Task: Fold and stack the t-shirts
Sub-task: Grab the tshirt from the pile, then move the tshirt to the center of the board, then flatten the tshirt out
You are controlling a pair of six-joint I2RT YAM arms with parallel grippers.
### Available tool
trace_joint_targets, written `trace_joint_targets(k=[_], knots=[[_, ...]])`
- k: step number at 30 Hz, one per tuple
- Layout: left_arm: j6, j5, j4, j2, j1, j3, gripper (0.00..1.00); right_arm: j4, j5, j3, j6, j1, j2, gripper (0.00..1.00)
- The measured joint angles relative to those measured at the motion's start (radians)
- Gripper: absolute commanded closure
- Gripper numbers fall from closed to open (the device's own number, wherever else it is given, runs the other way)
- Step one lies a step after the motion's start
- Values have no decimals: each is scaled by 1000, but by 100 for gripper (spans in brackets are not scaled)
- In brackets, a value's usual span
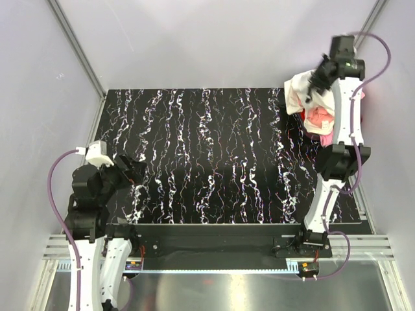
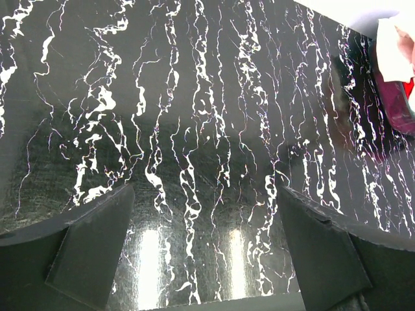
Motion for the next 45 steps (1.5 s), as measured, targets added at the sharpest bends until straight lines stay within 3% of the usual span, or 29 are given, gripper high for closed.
trace_joint_targets(k=[4, 8, 10, 11, 15, 17, 22, 26, 28, 30, 33, 36, 41, 45], knots=[[0, 0, 1, 0, 1, -10, 1, 2, -117, 178, 14, 196, -87, 100], [-1, -1, 3, 8, 2, -11, 1, 108, -309, 55, 96, 282, -367, 100], [-1, -1, 3, 18, 2, -11, 1, 134, -325, 1, 124, 260, -494, 43], [-1, -1, 3, 21, 2, -11, 1, 148, -320, -27, 130, 247, -553, 1], [-1, -1, 2, 38, 2, -11, 1, 130, -188, -134, 108, 235, -687, 0], [-1, -1, 3, 45, 2, -11, 1, 120, -119, -266, 101, 233, -719, 0], [-2, -4, -5, 94, -19, -11, 1, 166, -99, -888, 119, 227, -737, 0], [-7, -43, -38, 177, -97, 1, 1, 141, -145, -1196, 166, 266, -760, 1], [-13, -77, -55, 208, -136, 12, 1, 134, -126, -1235, 195, 375, -816, 0], [-20, -108, -80, 221, -161, 26, 2, 157, -100, -1244, 234, 561, -890, 0], [-34, -136, -126, 224, -178, 64, 8, 191, -64, -1287, 317, 835, -983, 11], [-58, -151, -154, 227, -204, 94, 11, 201, -18, -1387, 427, 1038, -1013, 13], [-100, -200, -211, 235, -281, 101, 12, 211, 52, -1418, 576, 1363, -786, 17], [-98, -264, -240, 236, -298, 101, 12, 205, 78, -1167, 587, 1553, -420, 20]])
